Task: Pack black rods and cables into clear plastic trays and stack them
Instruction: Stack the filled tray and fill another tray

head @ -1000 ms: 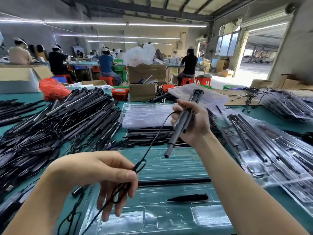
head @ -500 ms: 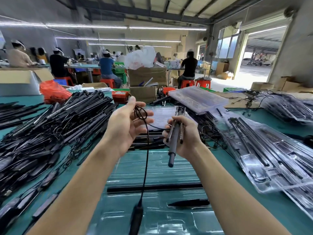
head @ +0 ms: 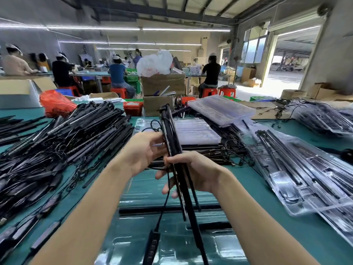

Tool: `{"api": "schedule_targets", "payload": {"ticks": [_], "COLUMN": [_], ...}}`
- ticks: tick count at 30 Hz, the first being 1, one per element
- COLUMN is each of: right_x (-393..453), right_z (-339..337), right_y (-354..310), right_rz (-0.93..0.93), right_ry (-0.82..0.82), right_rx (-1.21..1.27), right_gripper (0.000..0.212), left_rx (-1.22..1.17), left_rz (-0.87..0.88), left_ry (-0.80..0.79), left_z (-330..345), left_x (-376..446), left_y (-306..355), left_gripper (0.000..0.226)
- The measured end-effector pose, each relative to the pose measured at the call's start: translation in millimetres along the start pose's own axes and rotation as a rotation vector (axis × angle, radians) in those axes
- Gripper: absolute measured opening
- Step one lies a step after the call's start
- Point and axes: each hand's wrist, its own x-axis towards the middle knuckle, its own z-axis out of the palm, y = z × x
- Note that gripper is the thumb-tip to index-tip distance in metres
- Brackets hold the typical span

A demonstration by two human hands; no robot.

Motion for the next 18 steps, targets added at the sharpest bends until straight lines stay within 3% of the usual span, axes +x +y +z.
{"api": "schedule_targets", "payload": {"ticks": [3, 6, 9, 11, 13, 16, 18], "right_x": [-6.6, -12.4, -14.2, -11.7, -10.0, -10.1, -11.0], "right_z": [1.5, 4.1, 13.2, 23.0, 33.3, 42.3, 43.4], "right_y": [2.4, -0.1, -8.4, -18.2, -32.4, -58.1, -74.6], "right_rz": [0.017, 0.004, -0.087, -0.197, -0.319, -0.431, -0.497], "right_ry": [-0.149, -0.334, -0.469, -0.509, -0.454, -0.240, -0.108], "right_rx": [0.021, 0.039, 0.114, 0.222, 0.289, 0.303, 0.303], "right_gripper": [0.016, 0.011, 0.013, 0.012, 0.011, 0.020, 0.021], "left_rx": [-0.079, 0.054, 0.231, 0.244, 0.143, -0.075, -0.118], "left_rz": [-0.126, -0.188, -0.203, -0.207, -0.171, -0.104, -0.103], "left_ry": [-0.141, -0.285, -0.308, -0.279, -0.253, -0.258, -0.330], "left_z": [-22.3, -45.2, -55.1, -56.3, -57.2, -56.1, -54.9], "left_x": [-10.5, -18.2, -18.1, -17.7, -15.8, -12.0, -16.1], "left_y": [3.6, 10.2, 14.2, 14.2, 11.5, 1.2, -6.9], "left_gripper": [0.029, 0.038, 0.051, 0.045, 0.043, 0.047, 0.050]}}
